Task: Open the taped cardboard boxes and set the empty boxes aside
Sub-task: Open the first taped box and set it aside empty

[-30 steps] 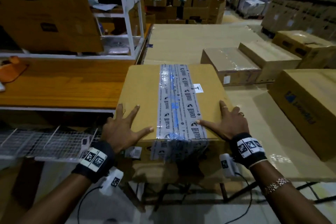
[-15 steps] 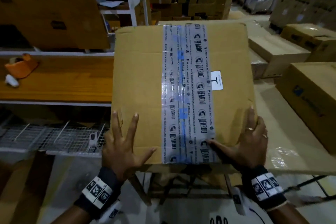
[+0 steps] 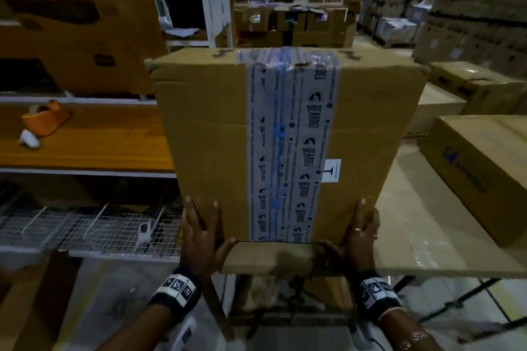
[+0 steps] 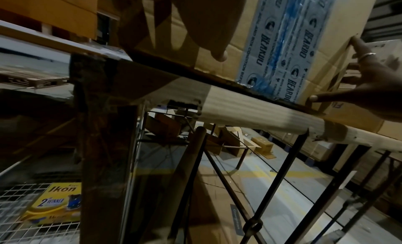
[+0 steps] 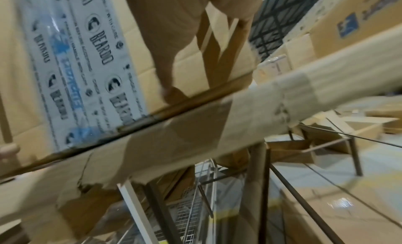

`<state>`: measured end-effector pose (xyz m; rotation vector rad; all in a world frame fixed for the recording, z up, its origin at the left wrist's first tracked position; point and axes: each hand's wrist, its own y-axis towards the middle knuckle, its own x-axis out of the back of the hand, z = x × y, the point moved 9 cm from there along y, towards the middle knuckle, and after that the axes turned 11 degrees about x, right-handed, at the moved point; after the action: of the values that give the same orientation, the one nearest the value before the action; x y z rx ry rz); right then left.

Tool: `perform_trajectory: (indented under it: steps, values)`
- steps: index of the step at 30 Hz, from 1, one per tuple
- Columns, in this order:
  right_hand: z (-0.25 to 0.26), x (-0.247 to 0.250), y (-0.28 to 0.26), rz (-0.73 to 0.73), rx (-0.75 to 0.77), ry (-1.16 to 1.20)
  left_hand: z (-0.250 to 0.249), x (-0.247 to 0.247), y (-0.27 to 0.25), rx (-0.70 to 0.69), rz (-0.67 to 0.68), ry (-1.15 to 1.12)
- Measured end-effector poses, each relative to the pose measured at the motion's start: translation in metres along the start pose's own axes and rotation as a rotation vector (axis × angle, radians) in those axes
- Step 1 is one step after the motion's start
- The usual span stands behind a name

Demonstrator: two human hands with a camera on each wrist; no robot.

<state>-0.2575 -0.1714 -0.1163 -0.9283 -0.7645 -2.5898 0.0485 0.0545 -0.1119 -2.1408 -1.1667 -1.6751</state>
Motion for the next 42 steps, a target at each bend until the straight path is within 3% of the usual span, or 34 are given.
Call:
perform_trajectory:
  steps: [3, 6, 8, 11, 16, 19, 22, 25, 28, 32, 35, 42]
  values:
    - [-0.006, -0.009, -0.008, 0.024, 0.017, -0.056, 0.004, -0.002, -0.004, -0.009, -0.023, 0.046]
    - [0.007, 0.008, -0.009, -0.097, 0.059, -0.082, -0.002, 0.013, -0.01, -0.016, -0.031, 0.07]
    - [0.028, 0.027, -0.001, -0.149, 0.129, -0.192, -0.021, 0.035, -0.014, -0.098, -0.048, 0.186]
    - [0.085, 0.059, 0.018, -0.205, 0.273, -0.331, -0.062, 0.09, -0.012, -0.231, -0.173, 0.219]
    - [0.202, 0.131, 0.059, -0.433, 0.554, -0.448, -0.118, 0.209, 0.035, -0.328, -0.433, 0.188]
    - [0.26, 0.174, 0.09, -0.541, 0.6, -0.541, -0.136, 0.276, 0.078, -0.343, -0.573, 0.212]
    - [0.294, 0.208, 0.123, -0.58, 0.592, -0.589, -0.141, 0.315, 0.126, -0.324, -0.618, 0.241]
    - [0.299, 0.231, 0.169, -0.494, 0.443, -0.692, -0.138, 0.335, 0.168, -0.241, -0.553, 0.147]
    - [0.264, 0.239, 0.215, -0.236, 0.145, -0.757, -0.118, 0.328, 0.207, -0.07, -0.344, 0.091]
    - [0.219, 0.213, 0.227, 0.163, -0.1, -0.467, -0.092, 0.286, 0.227, 0.088, -0.008, 0.033]
    - [0.219, 0.203, 0.216, 0.224, -0.116, -0.352, -0.088, 0.272, 0.223, 0.082, 0.095, 0.033]
    - [0.225, 0.219, 0.177, 0.215, -0.018, -0.424, -0.084, 0.288, 0.179, 0.0, 0.0, 0.063]
